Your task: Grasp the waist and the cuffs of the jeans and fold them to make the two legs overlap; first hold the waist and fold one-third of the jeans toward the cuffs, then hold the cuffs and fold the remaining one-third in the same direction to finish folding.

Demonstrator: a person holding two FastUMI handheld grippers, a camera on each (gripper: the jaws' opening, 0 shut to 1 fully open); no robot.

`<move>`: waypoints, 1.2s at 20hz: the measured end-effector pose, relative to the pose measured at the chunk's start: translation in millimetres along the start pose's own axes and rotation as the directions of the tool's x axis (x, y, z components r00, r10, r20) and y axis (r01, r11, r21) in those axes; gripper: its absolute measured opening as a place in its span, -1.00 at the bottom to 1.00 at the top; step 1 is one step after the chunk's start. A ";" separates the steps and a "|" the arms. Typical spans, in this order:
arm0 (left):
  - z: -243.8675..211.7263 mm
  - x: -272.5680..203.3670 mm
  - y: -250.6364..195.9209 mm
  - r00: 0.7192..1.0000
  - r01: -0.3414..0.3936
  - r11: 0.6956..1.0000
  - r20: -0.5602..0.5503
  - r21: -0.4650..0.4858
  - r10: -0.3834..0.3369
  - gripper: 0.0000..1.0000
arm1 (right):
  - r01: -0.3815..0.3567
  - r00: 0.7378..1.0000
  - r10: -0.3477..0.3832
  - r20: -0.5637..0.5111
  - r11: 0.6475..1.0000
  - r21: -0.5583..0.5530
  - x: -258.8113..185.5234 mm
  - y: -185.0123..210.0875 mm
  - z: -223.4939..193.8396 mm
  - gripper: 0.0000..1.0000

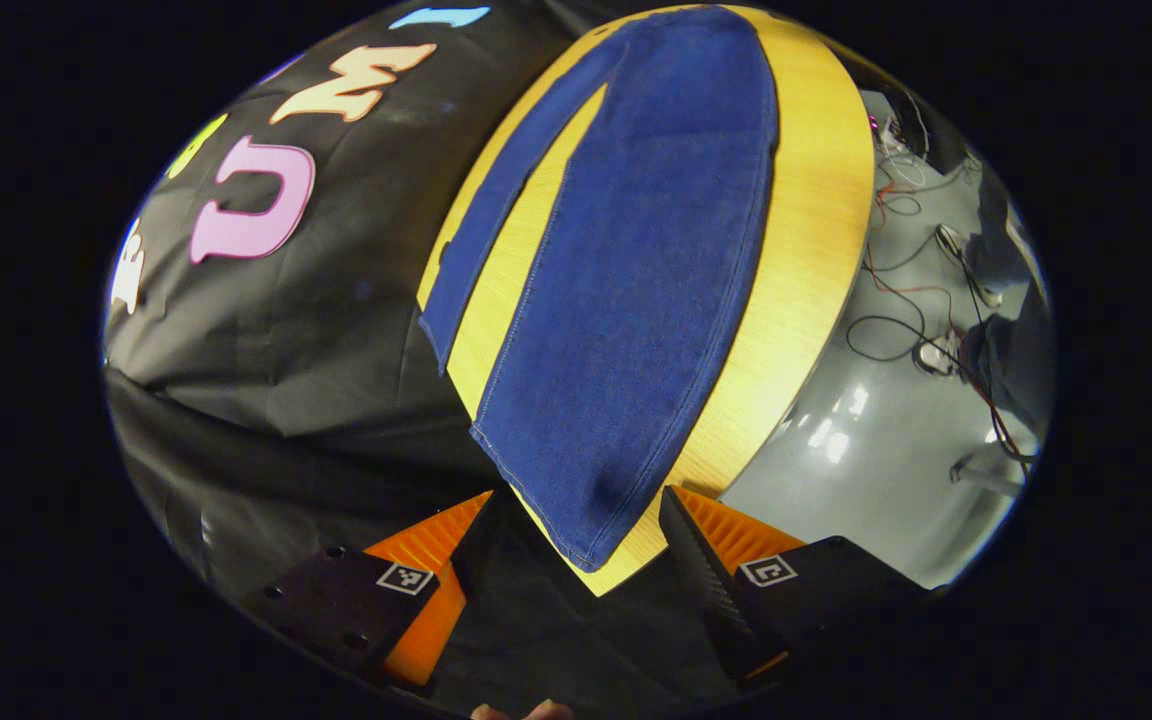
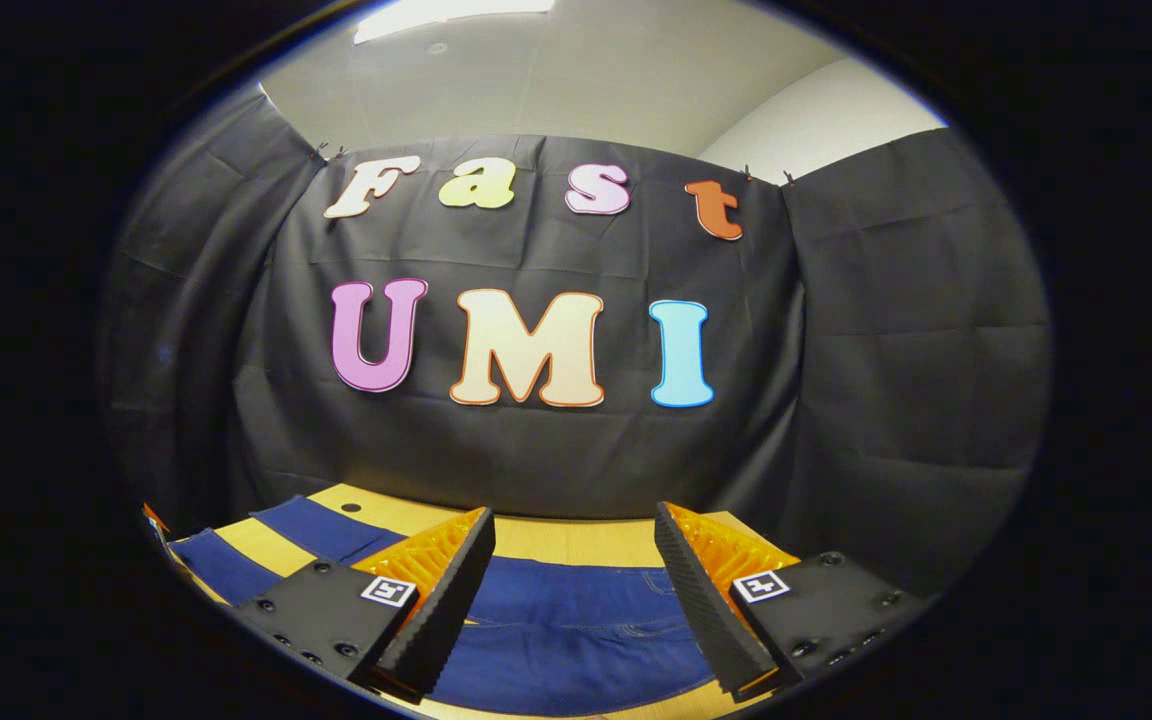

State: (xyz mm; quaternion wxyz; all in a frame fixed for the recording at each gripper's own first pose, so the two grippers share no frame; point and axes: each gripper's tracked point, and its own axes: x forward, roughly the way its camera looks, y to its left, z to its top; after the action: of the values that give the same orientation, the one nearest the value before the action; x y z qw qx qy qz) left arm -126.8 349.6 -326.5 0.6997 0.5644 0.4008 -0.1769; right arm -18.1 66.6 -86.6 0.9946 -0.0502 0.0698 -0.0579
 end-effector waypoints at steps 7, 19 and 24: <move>3.6 31.5 7.6 0.999 0.043 0.995 -0.001 0.089 -0.043 0.76 | 0.065 0.998 -0.065 -0.016 0.998 -0.013 -10.2 -18.2 -5.2 1.00; 9.2 45.0 -11.3 0.983 0.185 0.982 -0.015 0.036 -0.184 -0.97 | 0.120 0.990 -0.128 -0.053 0.983 -0.135 -25.0 -59.1 -27.5 0.97; 9.2 41.7 -13.2 0.983 0.181 0.983 -0.029 -0.021 -0.181 -1.00 | 0.038 0.981 -0.119 -0.155 0.894 -0.447 -28.5 -108.5 -76.1 0.97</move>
State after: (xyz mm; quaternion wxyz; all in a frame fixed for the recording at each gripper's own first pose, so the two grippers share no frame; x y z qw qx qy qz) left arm -107.0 345.6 -366.4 0.6796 0.5220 0.4626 -0.2276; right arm -68.8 -44.2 -146.1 0.9438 -0.2718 0.1675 -0.0850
